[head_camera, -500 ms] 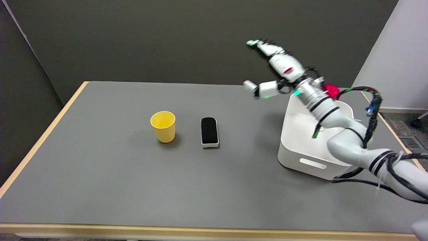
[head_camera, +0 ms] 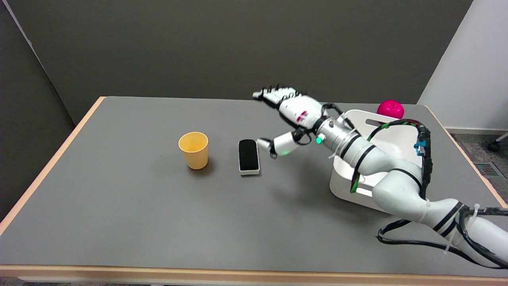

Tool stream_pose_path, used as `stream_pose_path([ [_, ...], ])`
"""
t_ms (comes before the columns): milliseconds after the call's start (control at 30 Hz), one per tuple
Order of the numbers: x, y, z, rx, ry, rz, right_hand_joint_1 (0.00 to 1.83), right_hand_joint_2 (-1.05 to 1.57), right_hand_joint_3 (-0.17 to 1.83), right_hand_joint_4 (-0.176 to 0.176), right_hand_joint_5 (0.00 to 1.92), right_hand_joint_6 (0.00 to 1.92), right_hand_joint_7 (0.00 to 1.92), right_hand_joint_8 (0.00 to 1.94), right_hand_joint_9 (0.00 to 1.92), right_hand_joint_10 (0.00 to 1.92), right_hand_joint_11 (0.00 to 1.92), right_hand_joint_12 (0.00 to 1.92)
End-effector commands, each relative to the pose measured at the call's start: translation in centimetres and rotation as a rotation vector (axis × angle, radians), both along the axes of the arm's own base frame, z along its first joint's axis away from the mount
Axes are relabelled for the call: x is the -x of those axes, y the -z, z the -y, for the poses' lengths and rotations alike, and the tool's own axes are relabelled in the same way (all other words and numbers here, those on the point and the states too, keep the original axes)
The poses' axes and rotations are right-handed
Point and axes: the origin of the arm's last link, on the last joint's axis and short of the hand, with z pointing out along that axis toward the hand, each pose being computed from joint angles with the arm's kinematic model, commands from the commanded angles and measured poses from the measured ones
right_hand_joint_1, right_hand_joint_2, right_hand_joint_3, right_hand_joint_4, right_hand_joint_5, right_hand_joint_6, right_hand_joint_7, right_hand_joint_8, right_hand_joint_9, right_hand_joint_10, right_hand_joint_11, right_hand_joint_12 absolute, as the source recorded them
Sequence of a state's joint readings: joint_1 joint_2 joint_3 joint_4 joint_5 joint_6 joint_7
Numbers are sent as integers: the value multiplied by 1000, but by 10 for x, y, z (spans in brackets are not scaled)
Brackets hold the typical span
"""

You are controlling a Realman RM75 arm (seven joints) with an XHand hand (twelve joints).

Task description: Pick up the blackboard eraser.

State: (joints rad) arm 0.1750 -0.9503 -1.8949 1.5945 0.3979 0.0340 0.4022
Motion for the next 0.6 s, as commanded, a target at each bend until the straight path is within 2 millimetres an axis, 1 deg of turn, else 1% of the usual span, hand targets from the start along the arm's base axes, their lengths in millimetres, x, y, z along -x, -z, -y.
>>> stream_pose_path([
  [33,21,30,-21,-64,257,-233,529,512,912,3,45,300,60,233,2,420,-1,973],
  [133,16,31,-12,-70,246,-255,514,512,899,0,37,243,36,178,-1,441,-1,1038],
  [167,15,32,-8,-71,240,-262,554,513,908,-4,42,194,39,123,1,433,3,1006],
  [200,17,31,-3,-68,234,-267,645,513,936,-13,56,104,55,18,7,407,10,920],
  [267,18,29,3,-62,205,-268,671,488,926,-13,50,67,48,-1,4,419,21,899],
  [367,21,28,6,-50,179,-255,683,468,912,1,40,40,33,-1,3,483,52,921],
  [433,26,26,6,-40,178,-250,669,489,922,15,56,62,44,4,14,542,85,959],
  [500,31,25,6,-30,176,-255,624,497,913,20,52,134,32,35,26,623,98,1017],
  [567,39,29,8,-24,174,-244,528,535,858,18,7,221,4,109,3,681,14,1221],
  [600,42,29,8,-22,179,-238,507,542,845,16,-1,238,-1,128,2,697,4,1267],
])
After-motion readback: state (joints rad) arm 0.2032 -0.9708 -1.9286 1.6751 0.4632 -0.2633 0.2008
